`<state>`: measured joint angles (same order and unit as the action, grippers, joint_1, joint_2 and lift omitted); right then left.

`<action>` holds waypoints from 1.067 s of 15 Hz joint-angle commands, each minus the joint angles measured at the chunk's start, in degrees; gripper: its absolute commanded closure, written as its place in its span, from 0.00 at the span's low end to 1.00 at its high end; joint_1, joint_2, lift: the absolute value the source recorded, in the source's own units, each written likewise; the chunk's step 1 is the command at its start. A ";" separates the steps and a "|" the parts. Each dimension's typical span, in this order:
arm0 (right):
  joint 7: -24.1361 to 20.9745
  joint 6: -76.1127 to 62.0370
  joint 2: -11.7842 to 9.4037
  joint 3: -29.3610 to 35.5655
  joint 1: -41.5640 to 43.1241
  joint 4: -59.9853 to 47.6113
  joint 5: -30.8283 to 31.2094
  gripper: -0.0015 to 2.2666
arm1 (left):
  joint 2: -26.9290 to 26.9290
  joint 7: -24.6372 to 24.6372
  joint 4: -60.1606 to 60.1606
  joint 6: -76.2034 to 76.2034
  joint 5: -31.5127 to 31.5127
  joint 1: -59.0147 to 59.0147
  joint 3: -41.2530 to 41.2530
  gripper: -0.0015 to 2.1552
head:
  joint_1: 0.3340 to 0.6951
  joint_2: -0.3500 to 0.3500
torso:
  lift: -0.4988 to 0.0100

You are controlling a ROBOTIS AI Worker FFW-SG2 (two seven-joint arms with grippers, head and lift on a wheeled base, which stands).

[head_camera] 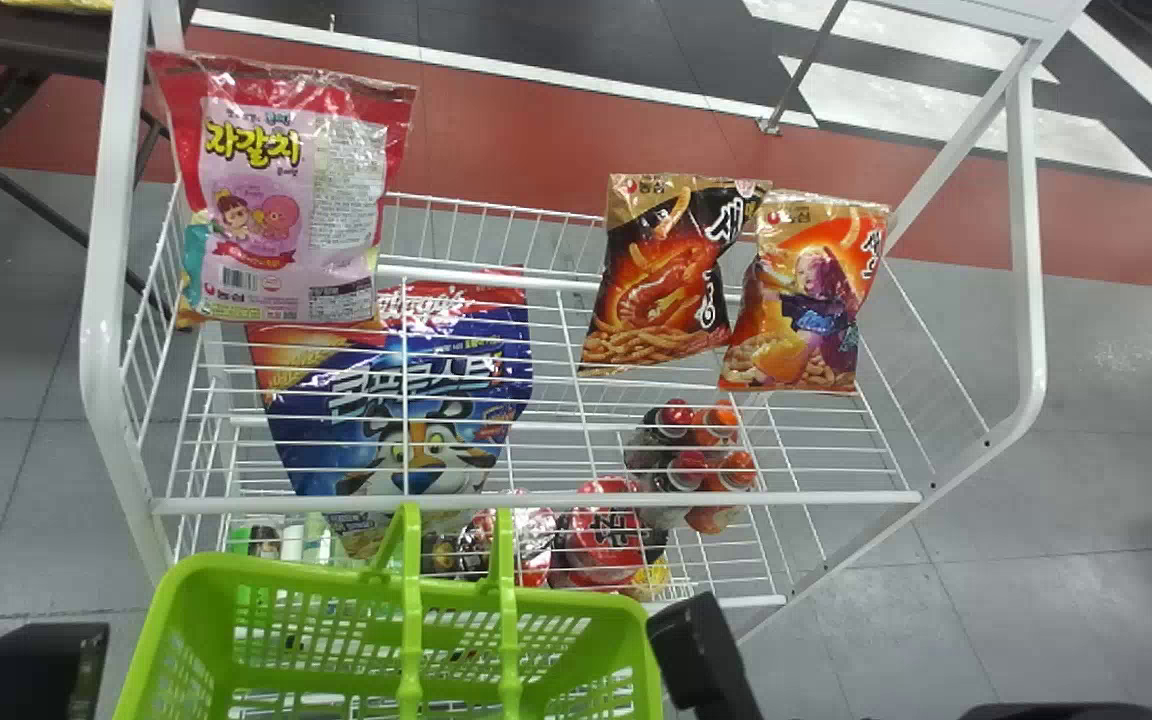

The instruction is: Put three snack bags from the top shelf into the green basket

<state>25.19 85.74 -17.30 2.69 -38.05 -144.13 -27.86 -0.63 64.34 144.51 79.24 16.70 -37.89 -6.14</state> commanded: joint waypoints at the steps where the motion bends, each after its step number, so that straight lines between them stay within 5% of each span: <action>1: -0.23 -11.25 -0.01 -3.31 0.08 3.77 6.07 0.99 | 0.02 0.00 0.34 0.00 -0.09 -0.43 -0.10 0.66 | 1.00 0.00 | 0.89; 3: -0.41 -21.62 -0.01 -3.66 0.26 7.20 7.12 0.98 | 0.02 0.09 0.34 -0.35 -0.09 -0.78 -0.01 0.66 | 1.00 0.00 | 0.89; 4: -0.32 -23.37 -0.01 -3.66 0.26 7.81 7.47 0.90 | 0.11 0.18 0.34 -0.53 -0.09 -0.78 -0.01 0.66 | 1.00 0.00 | 0.89; 5: -0.32 -23.37 -0.10 -3.40 0.35 7.81 7.47 0.59 | 0.11 0.18 0.34 -0.53 -0.09 -0.78 -0.01 0.66 | 1.00 0.00 | 0.89; 6: 0.29 -22.50 -0.10 -2.78 -0.01 6.94 7.39 0.07 | 0.11 0.18 0.34 -0.53 -0.17 -0.78 0.08 0.66 | 1.00 0.00 | 0.89; 7: 0.56 -21.09 -0.10 -2.08 -0.53 5.44 7.39 0.00 | 0.11 0.26 0.34 -0.53 -0.17 -0.78 0.08 0.66 | 1.00 0.00 | 0.89; 10: 2.40 -18.98 -0.10 1.17 -1.15 1.49 7.30 0.02 | 0.11 0.26 0.25 -0.53 -0.17 -0.69 0.17 0.66 | 1.00 0.00 | 0.89; 16: 4.51 -41.13 1.39 7.50 -0.27 3.60 5.01 0.04 | 0.11 0.35 0.25 -0.53 -0.17 -0.69 -0.01 0.66 | 1.00 0.00 | 0.89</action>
<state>29.74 51.51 -16.66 8.86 -38.59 -141.71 -22.37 -0.53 64.69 144.71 78.71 16.52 -38.58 -6.07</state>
